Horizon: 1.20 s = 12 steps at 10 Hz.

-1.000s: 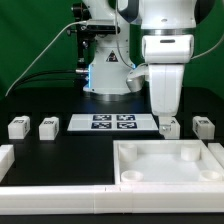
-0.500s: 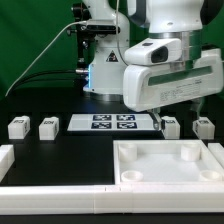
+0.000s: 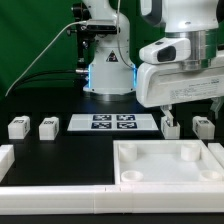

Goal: Assemble one leg

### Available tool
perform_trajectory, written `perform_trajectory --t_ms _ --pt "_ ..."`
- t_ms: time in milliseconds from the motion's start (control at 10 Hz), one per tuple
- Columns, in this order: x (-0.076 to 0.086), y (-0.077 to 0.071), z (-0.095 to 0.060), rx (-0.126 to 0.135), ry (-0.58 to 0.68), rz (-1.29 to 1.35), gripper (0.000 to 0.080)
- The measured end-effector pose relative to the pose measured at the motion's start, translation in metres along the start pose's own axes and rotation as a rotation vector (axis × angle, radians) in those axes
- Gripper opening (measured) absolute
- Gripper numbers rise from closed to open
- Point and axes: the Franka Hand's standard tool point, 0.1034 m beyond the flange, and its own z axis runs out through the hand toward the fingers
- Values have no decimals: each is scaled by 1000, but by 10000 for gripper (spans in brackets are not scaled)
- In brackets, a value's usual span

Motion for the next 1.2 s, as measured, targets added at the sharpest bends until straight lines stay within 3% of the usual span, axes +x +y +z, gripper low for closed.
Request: perform_trajectory --t_ms 300,700,800,900,1200 --pt "-2 -16 6 10 -1 8 649" --pt "-7 -17 8 7 -64 23 649" --pt "-24 -22 13 -6 -180 90 649" --pt "-30 -29 14 -17 -304 109 649" --pt "-27 -39 19 -9 -322 127 649"
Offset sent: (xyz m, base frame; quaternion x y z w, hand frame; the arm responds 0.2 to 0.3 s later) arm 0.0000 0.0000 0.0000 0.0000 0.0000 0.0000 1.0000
